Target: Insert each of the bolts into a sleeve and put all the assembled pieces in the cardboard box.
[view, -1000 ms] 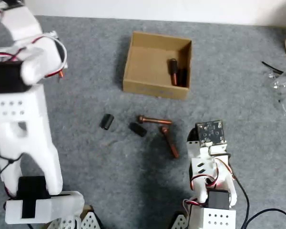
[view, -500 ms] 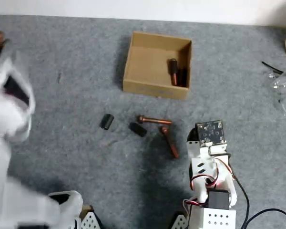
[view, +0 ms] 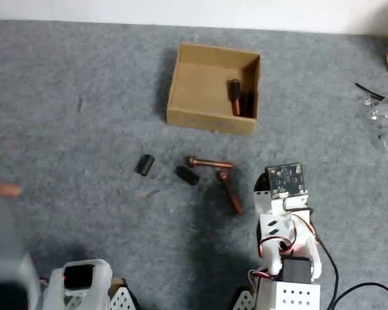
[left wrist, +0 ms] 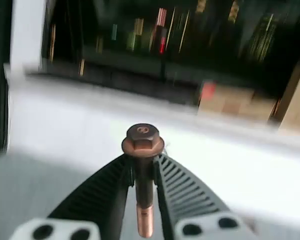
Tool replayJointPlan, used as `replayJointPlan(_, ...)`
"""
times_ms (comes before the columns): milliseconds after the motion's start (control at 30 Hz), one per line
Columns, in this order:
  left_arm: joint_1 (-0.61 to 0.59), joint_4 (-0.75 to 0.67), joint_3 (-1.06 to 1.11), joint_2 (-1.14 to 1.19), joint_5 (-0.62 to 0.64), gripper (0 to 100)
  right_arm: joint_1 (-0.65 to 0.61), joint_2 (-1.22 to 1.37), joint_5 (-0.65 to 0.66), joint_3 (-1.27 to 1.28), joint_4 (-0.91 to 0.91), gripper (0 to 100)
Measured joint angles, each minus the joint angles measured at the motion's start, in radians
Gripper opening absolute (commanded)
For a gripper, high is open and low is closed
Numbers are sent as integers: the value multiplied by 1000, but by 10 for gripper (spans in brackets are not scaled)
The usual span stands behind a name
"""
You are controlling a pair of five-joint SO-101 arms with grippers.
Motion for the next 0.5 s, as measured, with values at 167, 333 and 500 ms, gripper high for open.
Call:
replayJointPlan(167,2,0,305,-31,0,6,0,0,0,0,0,5)
replayJointPlan(333,0,0,569,-92,0,6,0,0,0,0,0,5)
replayJointPlan(500,0,-17,842,-215,0,6,0,0,0,0,0,5)
